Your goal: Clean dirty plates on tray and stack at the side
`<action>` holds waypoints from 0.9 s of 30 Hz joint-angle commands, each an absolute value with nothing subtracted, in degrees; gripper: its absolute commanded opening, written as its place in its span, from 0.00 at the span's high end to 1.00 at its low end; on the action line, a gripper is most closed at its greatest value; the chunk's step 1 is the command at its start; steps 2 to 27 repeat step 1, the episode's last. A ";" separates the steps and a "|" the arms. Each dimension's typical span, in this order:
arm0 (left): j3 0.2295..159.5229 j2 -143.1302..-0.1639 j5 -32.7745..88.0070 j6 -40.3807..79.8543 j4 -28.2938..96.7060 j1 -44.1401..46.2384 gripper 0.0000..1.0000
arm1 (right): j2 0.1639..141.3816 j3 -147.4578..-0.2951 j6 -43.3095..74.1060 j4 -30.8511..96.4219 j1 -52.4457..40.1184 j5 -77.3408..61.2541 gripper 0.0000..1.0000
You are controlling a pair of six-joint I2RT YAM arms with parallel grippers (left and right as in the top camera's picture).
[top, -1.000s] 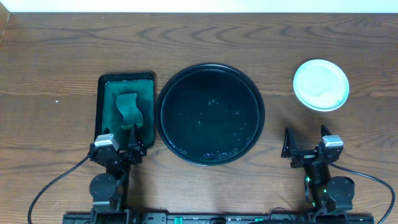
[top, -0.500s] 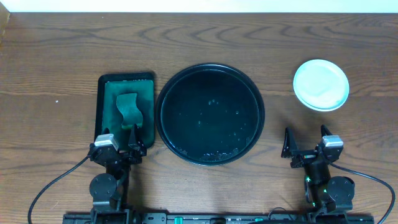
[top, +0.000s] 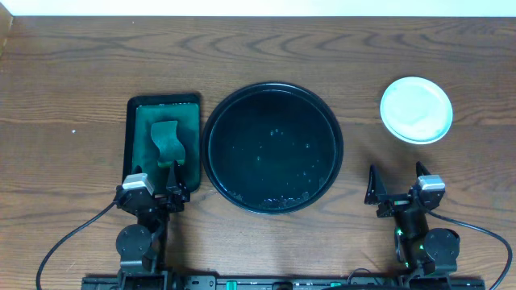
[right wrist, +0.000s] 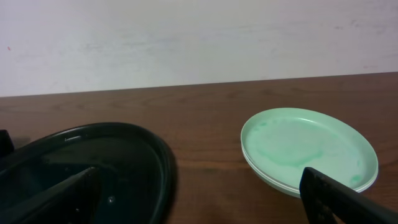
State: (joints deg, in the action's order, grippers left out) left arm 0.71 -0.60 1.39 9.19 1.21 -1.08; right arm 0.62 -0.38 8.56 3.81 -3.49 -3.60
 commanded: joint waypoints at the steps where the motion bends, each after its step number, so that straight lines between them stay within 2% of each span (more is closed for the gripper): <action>1: 0.23 -0.23 0.89 9.69 4.08 -1.37 0.18 | 0.30 -0.32 8.08 4.08 -3.20 -3.25 0.01; 27: 0.23 -0.23 0.89 9.69 4.08 -1.37 0.18 | 0.30 -0.32 8.08 4.08 -3.20 -3.25 0.01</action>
